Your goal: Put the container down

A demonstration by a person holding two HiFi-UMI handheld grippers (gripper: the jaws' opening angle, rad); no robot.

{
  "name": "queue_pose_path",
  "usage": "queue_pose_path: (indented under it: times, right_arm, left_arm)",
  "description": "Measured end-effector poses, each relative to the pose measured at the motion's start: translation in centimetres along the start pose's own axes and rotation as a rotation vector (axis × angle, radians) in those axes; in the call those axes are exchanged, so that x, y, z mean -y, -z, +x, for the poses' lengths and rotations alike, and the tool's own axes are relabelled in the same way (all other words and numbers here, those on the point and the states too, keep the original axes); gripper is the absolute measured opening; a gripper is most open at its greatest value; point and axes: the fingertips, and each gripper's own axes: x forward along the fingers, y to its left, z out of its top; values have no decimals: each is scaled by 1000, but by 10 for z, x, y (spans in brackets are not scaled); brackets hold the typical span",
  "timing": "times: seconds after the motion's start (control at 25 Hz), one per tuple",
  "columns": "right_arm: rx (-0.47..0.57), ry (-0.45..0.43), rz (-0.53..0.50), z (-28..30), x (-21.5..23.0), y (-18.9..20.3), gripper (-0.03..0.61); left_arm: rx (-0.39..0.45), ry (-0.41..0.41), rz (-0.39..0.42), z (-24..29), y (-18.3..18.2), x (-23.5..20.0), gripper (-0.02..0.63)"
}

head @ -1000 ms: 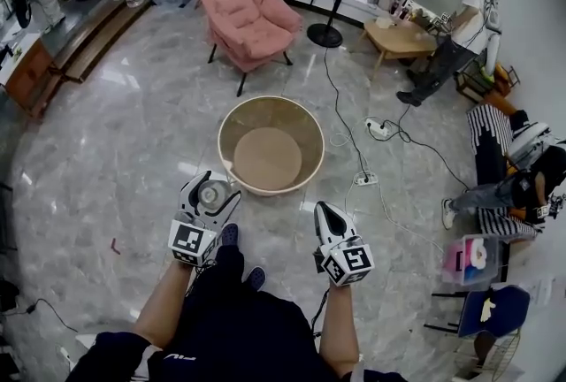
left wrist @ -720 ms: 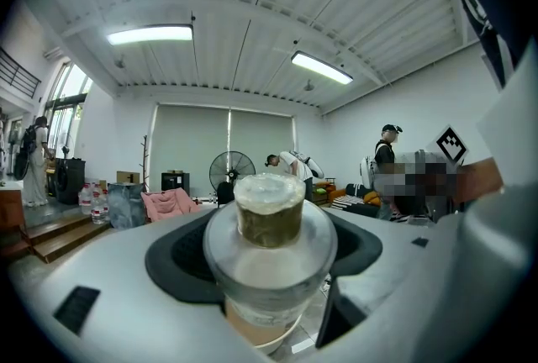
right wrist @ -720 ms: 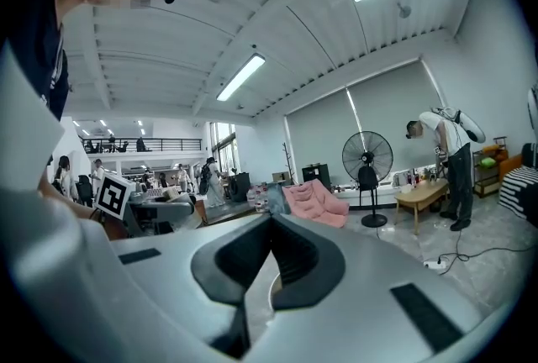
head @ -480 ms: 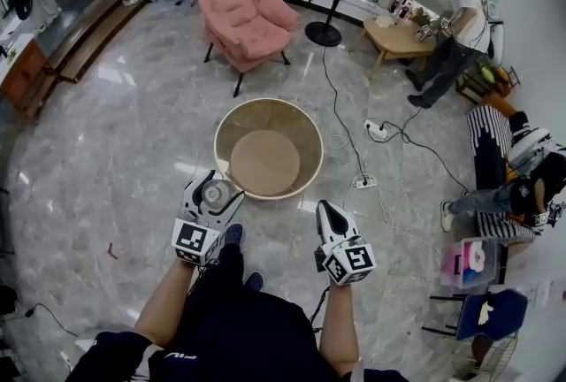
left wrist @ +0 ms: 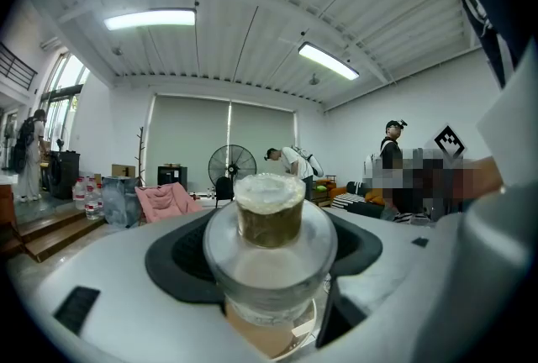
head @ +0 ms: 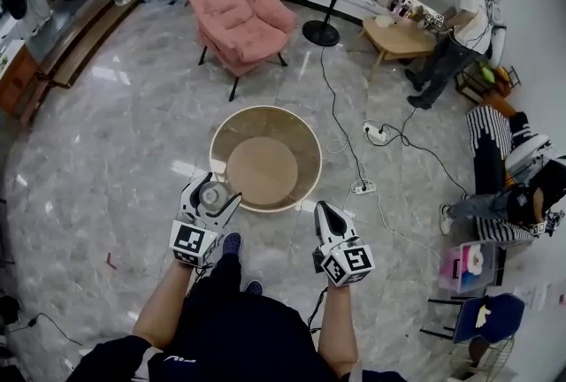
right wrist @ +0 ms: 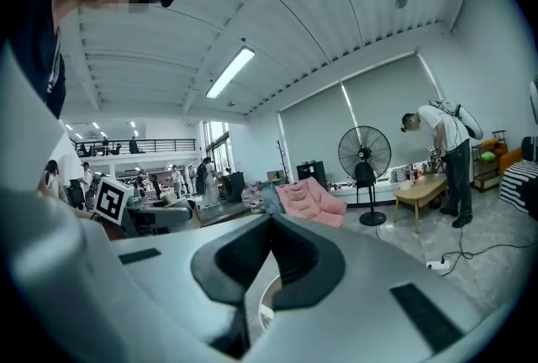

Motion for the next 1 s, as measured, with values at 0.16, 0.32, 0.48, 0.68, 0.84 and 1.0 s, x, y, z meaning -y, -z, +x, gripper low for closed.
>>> queue_pose_path:
  times: [0.16, 0.32, 0.48, 0.68, 0.84, 1.0]
  right_arm:
    - [-4, 31, 10, 32, 13, -8, 26]
    - [5, 60, 33, 63, 17, -20, 26]
    - [14, 94, 36, 92, 23, -29, 26]
    - [38, 147, 47, 127, 24, -41, 26]
    - [41, 177, 46, 141, 27, -47, 26]
    - [40, 203, 57, 147, 42, -53, 26]
  left_arm:
    - [7, 14, -5, 27, -6, -26, 356]
    - [-4, 38, 0, 50, -9, -54, 355]
    - [19, 78, -12, 80, -12, -77, 356]
    - [27, 134, -14, 110, -18, -110, 355]
    - [26, 165, -4, 133, -28, -125, 356]
    - [22, 188, -14, 152, -27, -128, 356]
